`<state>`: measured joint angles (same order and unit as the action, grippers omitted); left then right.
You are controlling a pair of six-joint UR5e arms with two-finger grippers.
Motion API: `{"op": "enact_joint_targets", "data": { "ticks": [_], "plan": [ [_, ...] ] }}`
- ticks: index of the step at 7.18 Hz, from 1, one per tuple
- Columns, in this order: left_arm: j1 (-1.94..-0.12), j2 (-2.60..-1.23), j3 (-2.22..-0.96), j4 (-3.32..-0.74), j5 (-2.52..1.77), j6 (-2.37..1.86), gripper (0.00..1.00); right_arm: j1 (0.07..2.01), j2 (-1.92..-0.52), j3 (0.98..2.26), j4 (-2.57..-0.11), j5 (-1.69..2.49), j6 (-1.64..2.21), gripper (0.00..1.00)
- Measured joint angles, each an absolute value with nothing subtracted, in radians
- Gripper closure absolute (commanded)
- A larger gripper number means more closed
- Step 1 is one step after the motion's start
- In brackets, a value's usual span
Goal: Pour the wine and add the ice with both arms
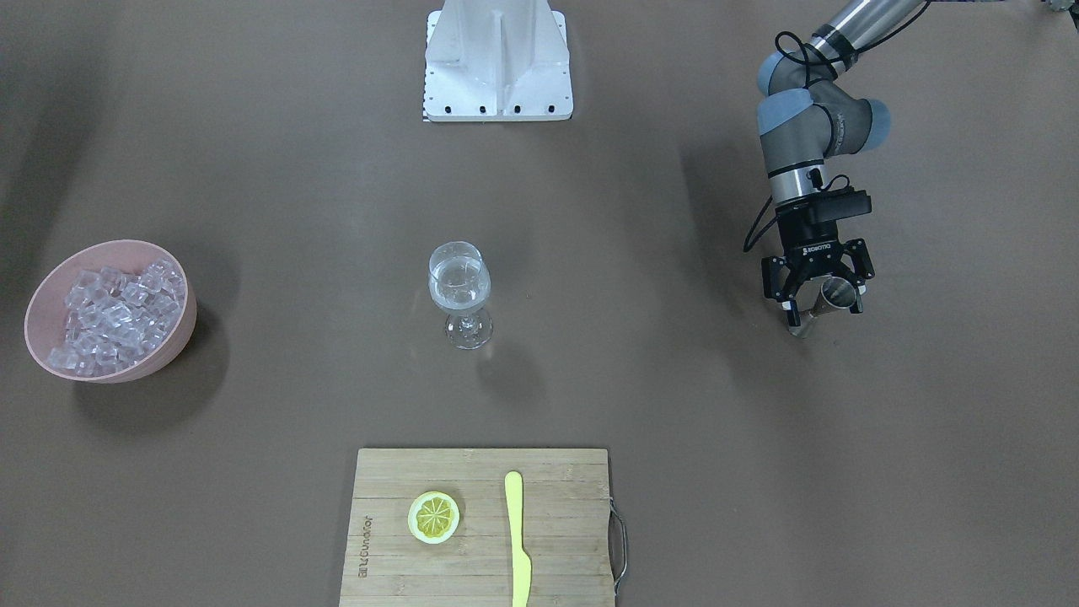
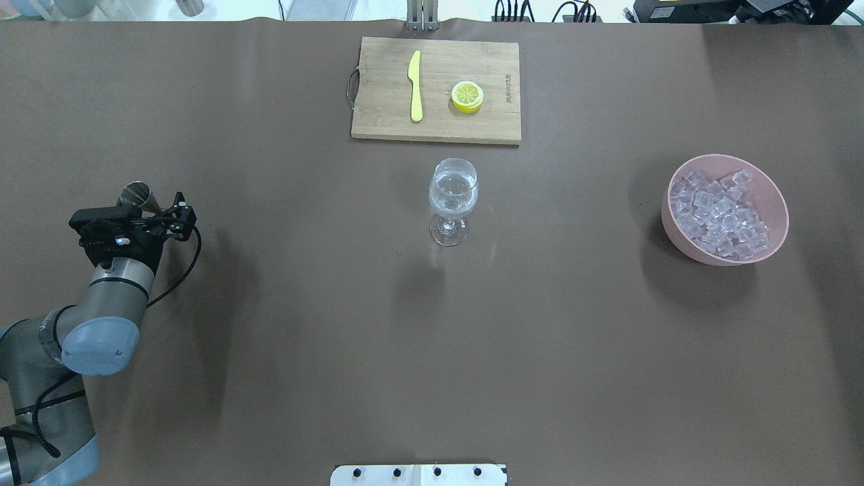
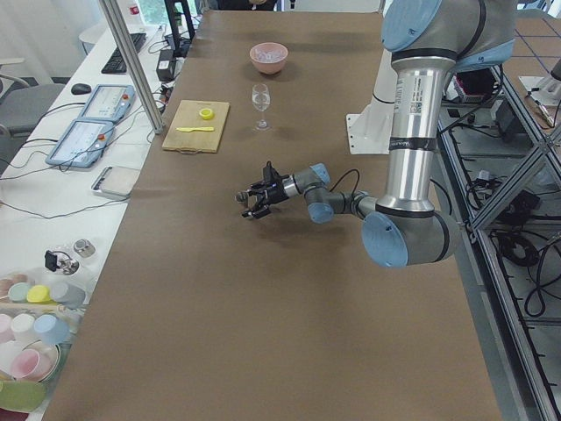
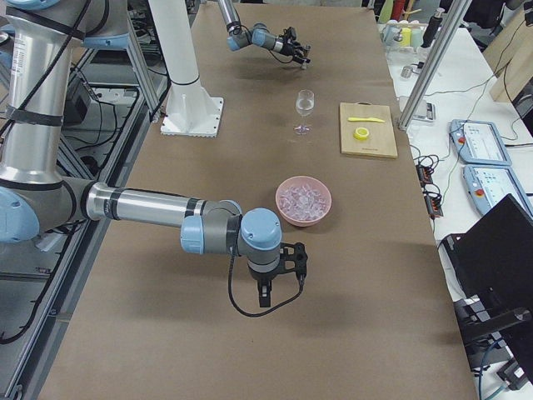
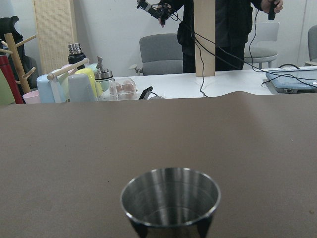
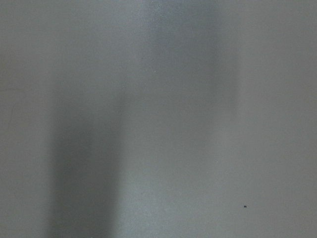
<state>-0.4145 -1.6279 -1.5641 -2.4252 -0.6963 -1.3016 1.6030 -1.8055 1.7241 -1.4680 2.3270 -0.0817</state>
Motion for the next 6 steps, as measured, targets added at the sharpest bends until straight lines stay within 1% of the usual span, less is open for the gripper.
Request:
{"op": "enact_joint_targets", "data": {
  "ticks": [3,6],
  "plan": [
    [-0.416,-1.609,-1.605,-2.506,-0.703,-1.21,0.02,1.603,-1.806,1.724,-1.468,2.327,-0.083,0.0],
    [-0.416,-1.562,-1.704,-2.523,-0.715,-1.128,0.02,1.603,-1.805,1.724,-1.468,2.328,-0.083,0.0]
  ]
}}
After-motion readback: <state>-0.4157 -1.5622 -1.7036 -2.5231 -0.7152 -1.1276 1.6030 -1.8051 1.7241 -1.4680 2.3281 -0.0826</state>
